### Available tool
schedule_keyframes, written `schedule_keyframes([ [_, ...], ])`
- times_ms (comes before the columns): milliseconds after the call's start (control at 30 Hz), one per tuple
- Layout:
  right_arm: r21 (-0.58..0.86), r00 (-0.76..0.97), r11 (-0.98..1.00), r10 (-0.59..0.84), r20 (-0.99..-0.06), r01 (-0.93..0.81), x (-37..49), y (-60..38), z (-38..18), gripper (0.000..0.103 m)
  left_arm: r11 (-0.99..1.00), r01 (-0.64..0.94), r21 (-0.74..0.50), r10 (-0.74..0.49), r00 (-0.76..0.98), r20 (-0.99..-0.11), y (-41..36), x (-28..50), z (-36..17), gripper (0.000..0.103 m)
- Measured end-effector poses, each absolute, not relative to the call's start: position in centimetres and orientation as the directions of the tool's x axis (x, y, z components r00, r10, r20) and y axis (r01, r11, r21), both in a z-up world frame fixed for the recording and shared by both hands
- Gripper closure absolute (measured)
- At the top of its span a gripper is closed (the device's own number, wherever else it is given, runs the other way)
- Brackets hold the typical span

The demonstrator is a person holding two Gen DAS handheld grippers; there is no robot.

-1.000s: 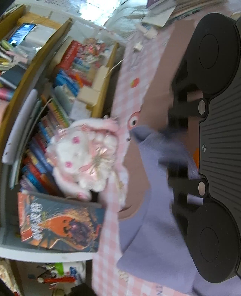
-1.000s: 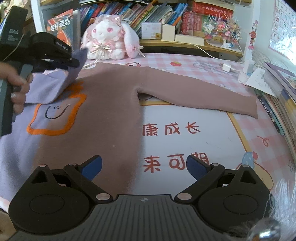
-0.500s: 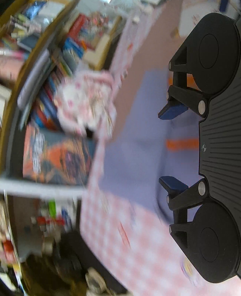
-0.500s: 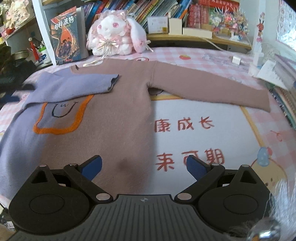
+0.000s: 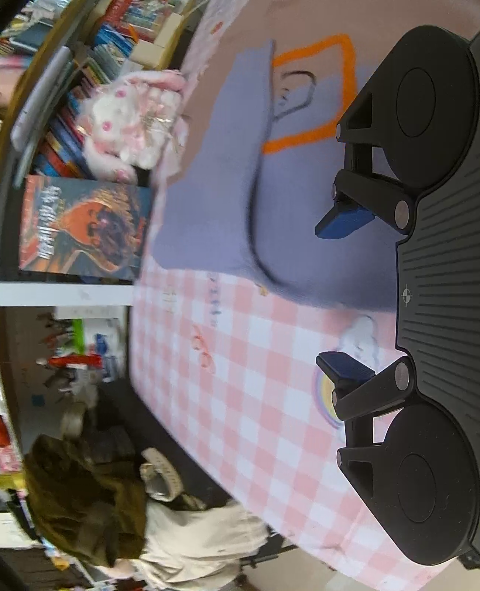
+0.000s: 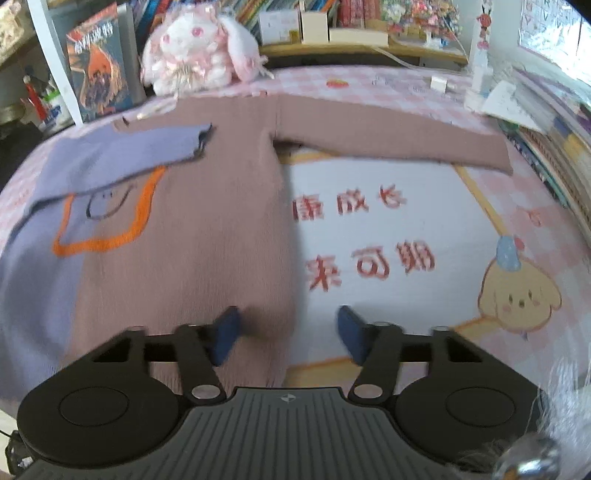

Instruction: Fold clothes

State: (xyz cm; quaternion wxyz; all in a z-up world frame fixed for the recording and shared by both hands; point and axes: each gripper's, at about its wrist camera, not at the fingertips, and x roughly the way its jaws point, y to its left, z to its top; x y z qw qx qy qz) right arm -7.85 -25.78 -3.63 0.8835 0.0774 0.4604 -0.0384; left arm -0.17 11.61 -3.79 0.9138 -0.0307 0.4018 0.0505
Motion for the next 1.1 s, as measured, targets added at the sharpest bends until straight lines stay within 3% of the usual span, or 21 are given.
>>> schedule_keyframes([
  [200, 0.133, 0.573, 0.978, 0.016, -0.820, 0.163, -7.7, -25.4, -3.6, 0.069, 0.981, -0.168, -0.098, 0.029, 0.624, -0.781, 13.2, 0.3, -5.3, 0.033],
  [300, 0.137, 0.569, 0.978, 0.025, -0.822, 0.155, -7.3, -25.1, -3.5, 0.078, 0.984, -0.132, -0.117, -0.006, 0.638, -0.770, 12.8, 0.4, -5.5, 0.038],
  [367, 0.132, 0.567, 0.981, 0.029, -0.823, 0.140, -7.1, -24.9, -3.5, 0.083, 0.984, -0.115, -0.134, -0.028, 0.649, -0.760, 12.6, 0.5, -5.5, 0.052],
  [400, 0.127, 0.566, 0.983, 0.031, -0.824, 0.130, -7.0, -24.7, -3.5, 0.086, 0.983, -0.111, -0.144, -0.037, 0.653, -0.757, 12.5, 0.6, -5.5, 0.072],
  [433, 0.118, 0.566, 0.986, 0.032, -0.824, 0.117, -6.9, -24.5, -3.5, 0.087, 0.982, -0.108, -0.153, -0.045, 0.655, -0.754, 12.4, 0.8, -5.5, 0.084],
  [467, 0.107, 0.566, 0.989, 0.028, -0.824, 0.106, -6.8, -24.2, -3.5, 0.088, 0.981, -0.109, -0.159, -0.049, 0.658, -0.751, 12.4, 0.8, -5.5, 0.087],
  [500, 0.095, 0.566, 0.991, 0.025, -0.824, 0.096, -6.8, -24.0, -3.5, 0.089, 0.981, -0.111, -0.158, -0.046, 0.662, -0.748, 12.4, 0.9, -5.6, 0.098],
  [1000, 0.066, 0.585, 0.997, 0.072, -0.808, -0.032, -4.9, -21.1, -3.7, 0.089, 0.971, -0.166, -0.174, -0.018, 0.670, -0.742, 16.0, 2.9, -5.3, 0.098],
  [1100, 0.072, 0.586, 0.997, 0.068, -0.808, -0.017, -4.9, -21.2, -3.7, 0.089, 0.969, -0.175, -0.172, -0.015, 0.659, -0.752, 16.0, 2.7, -5.6, 0.095],
])
